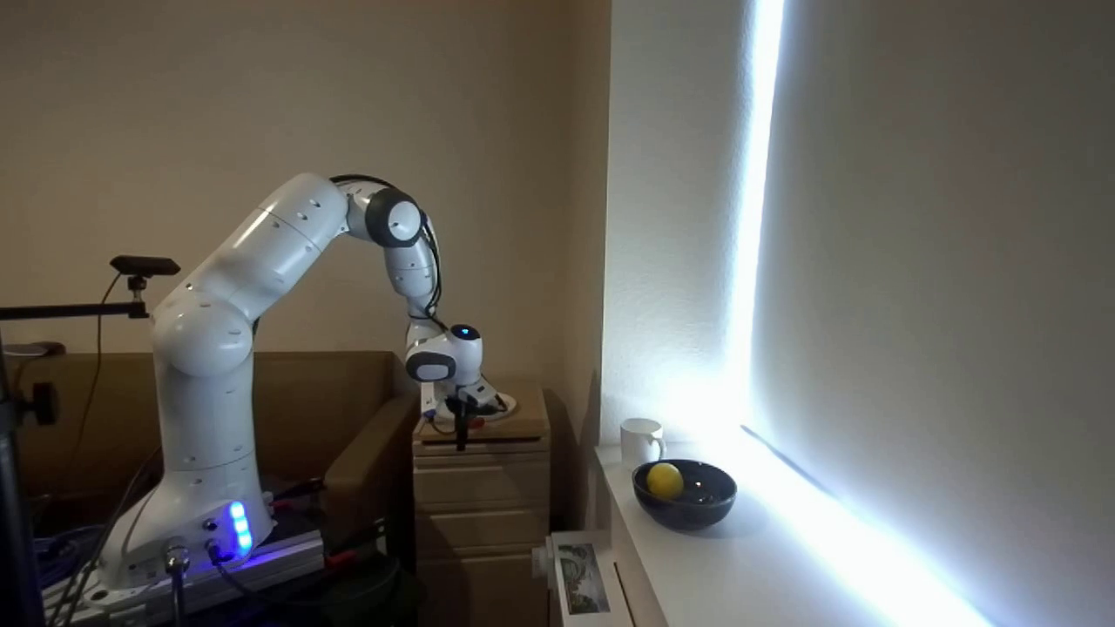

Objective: Open the top drawer

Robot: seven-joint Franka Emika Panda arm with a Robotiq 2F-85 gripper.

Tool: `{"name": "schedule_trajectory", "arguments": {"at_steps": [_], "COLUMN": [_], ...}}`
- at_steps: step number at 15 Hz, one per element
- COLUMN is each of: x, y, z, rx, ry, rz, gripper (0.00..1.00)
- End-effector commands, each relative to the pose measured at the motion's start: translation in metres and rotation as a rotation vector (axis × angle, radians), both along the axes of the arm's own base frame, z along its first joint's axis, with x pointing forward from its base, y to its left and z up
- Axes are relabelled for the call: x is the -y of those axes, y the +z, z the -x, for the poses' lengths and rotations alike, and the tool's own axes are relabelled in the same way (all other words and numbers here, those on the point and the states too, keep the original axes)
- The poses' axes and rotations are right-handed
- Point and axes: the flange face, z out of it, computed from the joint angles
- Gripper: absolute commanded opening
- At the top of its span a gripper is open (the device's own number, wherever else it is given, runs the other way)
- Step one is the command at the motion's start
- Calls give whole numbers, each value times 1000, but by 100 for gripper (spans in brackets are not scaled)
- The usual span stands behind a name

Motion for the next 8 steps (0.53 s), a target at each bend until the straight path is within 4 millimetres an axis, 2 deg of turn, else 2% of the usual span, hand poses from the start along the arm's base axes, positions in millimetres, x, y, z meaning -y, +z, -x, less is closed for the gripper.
{"name": "schedule_trajectory", "arguments": {"at_steps": [1,3,6,8], "x": [0,2,7,1], "y": [0,-6,-45,-60], "z": [0,0,2,2], "rx": [1,-7,-61,-67], "ry": [1,-11,-73,-100], "rz": [0,18,40,31], "gripper": [100,100,100,100]}}
